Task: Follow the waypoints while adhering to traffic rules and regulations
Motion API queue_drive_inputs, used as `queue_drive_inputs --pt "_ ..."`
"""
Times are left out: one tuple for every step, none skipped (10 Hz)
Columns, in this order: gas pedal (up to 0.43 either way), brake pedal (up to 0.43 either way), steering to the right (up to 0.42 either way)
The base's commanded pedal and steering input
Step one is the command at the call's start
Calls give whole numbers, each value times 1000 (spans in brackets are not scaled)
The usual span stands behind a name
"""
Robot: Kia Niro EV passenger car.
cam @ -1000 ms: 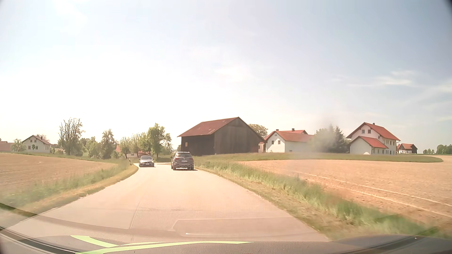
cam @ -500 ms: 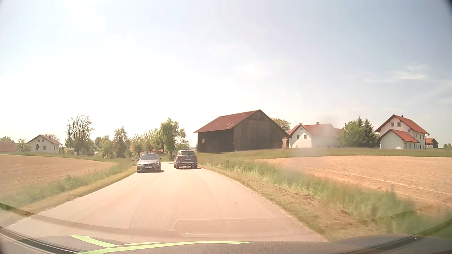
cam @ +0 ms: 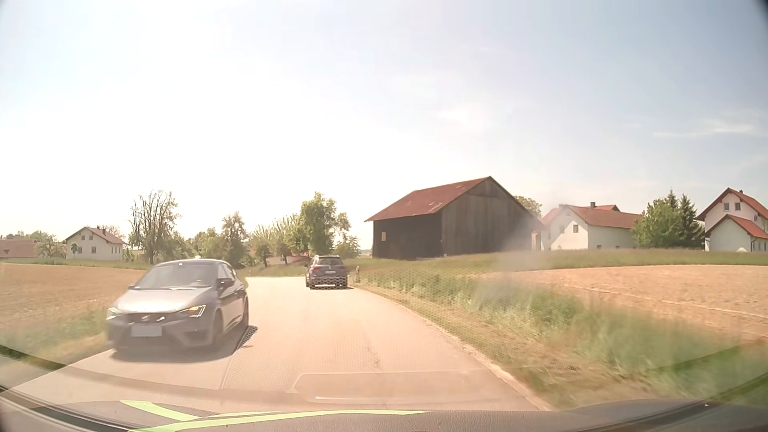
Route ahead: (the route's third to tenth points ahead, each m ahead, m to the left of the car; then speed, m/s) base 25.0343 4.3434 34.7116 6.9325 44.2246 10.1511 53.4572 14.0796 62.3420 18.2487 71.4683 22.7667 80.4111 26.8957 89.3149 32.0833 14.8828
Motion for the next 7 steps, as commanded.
queue_drive_inputs --pt "157 0 -58" --pt "157 0 -58" --pt "157 0 -58" --pt "157 0 -56" --pt "157 0 -55" --pt "157 0 -53" --pt "157 0 -51"
